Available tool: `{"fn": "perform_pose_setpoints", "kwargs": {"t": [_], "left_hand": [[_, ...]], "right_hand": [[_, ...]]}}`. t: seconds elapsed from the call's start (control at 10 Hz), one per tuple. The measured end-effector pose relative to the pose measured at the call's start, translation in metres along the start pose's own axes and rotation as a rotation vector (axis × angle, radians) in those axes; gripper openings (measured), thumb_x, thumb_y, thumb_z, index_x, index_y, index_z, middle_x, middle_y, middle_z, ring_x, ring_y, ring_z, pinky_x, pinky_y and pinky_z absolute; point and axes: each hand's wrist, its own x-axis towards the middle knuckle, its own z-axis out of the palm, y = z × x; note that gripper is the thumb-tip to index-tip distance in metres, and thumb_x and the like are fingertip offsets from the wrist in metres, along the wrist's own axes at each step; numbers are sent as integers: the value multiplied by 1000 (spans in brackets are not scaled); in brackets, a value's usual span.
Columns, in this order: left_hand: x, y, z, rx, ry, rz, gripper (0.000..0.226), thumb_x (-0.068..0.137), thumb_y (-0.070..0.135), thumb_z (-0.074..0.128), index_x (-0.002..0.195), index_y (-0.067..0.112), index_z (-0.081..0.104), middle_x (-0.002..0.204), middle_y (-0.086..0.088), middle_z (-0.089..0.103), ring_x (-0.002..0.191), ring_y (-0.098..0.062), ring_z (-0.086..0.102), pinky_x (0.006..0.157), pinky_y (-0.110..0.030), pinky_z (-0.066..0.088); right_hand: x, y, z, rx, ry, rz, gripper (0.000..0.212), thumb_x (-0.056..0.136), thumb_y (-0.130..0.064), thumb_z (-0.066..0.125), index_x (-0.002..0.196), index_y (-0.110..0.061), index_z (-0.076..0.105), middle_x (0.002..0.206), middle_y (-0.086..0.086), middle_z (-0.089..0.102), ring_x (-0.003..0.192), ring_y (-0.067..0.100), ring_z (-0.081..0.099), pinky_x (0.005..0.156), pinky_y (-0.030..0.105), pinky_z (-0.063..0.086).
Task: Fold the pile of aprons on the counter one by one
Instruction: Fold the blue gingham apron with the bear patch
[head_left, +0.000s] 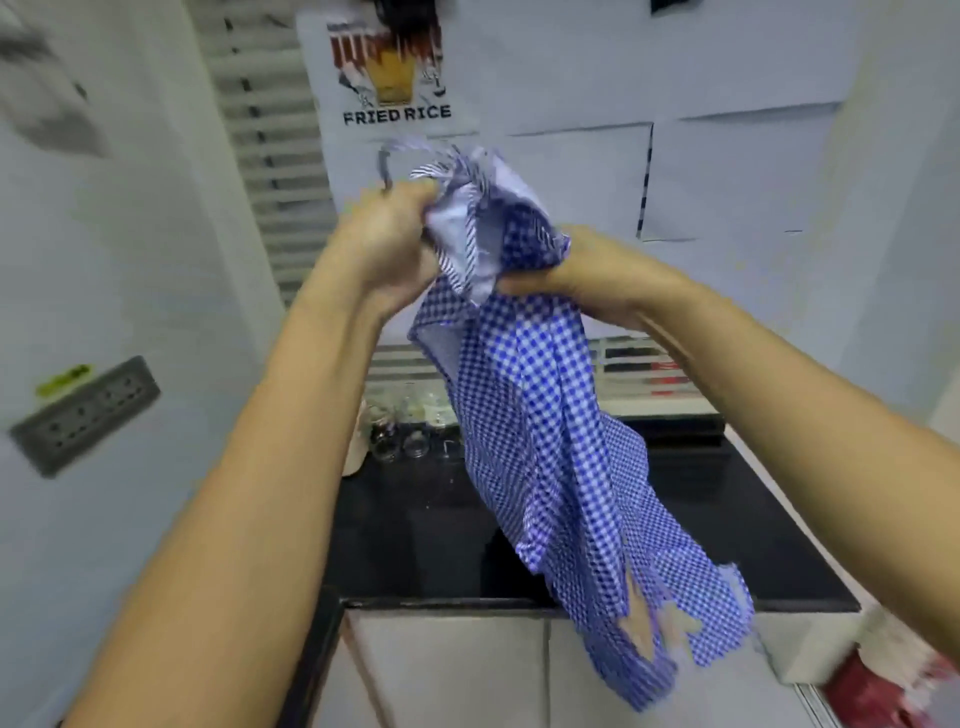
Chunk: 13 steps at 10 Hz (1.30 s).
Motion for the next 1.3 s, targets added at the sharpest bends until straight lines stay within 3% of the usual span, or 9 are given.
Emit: {"fn": "perform_pose_setpoints", "kwargs": {"t": [0.1,0.3,0.5,0.6,0.8,0.9,1.0,1.1,1.3], "left_hand": [[-7,10,4,-216,-92,2,27,94,4,45,114,-13,52,80,0,53,71,-10,57,72,-24,51],[-39,-44,-25,-322,-39,58,86,67,31,82,138,6,40,115,4,57,87,8,61,77,-14,48],[-96,-143,9,-45,-427,-236,36,71,12,83,97,28,64,89,20,68,75,14,62,70,-11,48],[-119,-201,23,-57,-562,-408,40,74,9,80,106,29,66,106,11,70,100,-7,65,92,-28,50],[-153,-285,17,-310,-151,-932,17,88,1,55,101,-3,64,98,-20,69,87,-35,65,84,-44,53],[-116,-314,-22,-212,247,-929,27,81,13,64,100,-6,64,91,-17,67,75,-29,63,73,-37,54],[-63,-282,-56,134,510,-638,11,90,6,53,92,-4,58,95,-26,61,86,-35,59,68,-39,38],[-6,-230,-68,341,607,-283,13,89,-3,45,97,4,54,105,-30,61,97,-40,57,76,-40,36],[59,-254,-25,682,-49,-132,38,73,1,73,108,0,59,103,-20,66,93,-31,62,71,-35,38]], "right_hand": [[19,-14,14,-85,118,-49,6,81,-11,70,84,-12,66,79,0,71,75,11,64,71,29,52],[41,-48,21,396,12,43,10,92,-1,52,95,-4,61,79,6,73,70,17,70,68,30,58],[64,-59,27,752,-169,42,47,37,-1,90,80,6,70,82,22,71,77,30,71,60,41,59],[67,-42,26,816,86,97,22,69,-5,60,86,7,65,83,22,70,78,30,71,59,45,59],[59,29,0,912,289,173,14,73,4,72,85,7,65,83,22,70,71,33,71,54,47,58],[29,63,-6,908,252,267,30,54,22,78,72,2,65,60,11,69,54,18,69,42,29,53],[12,97,-8,960,457,317,48,100,-3,38,60,-3,64,48,4,65,43,12,64,40,25,51],[26,130,-28,1015,669,384,39,99,-17,45,72,2,67,68,16,70,57,26,70,50,37,58],[36,187,-83,832,611,418,7,81,0,58,82,-3,63,67,11,71,57,21,70,50,29,57]]}}
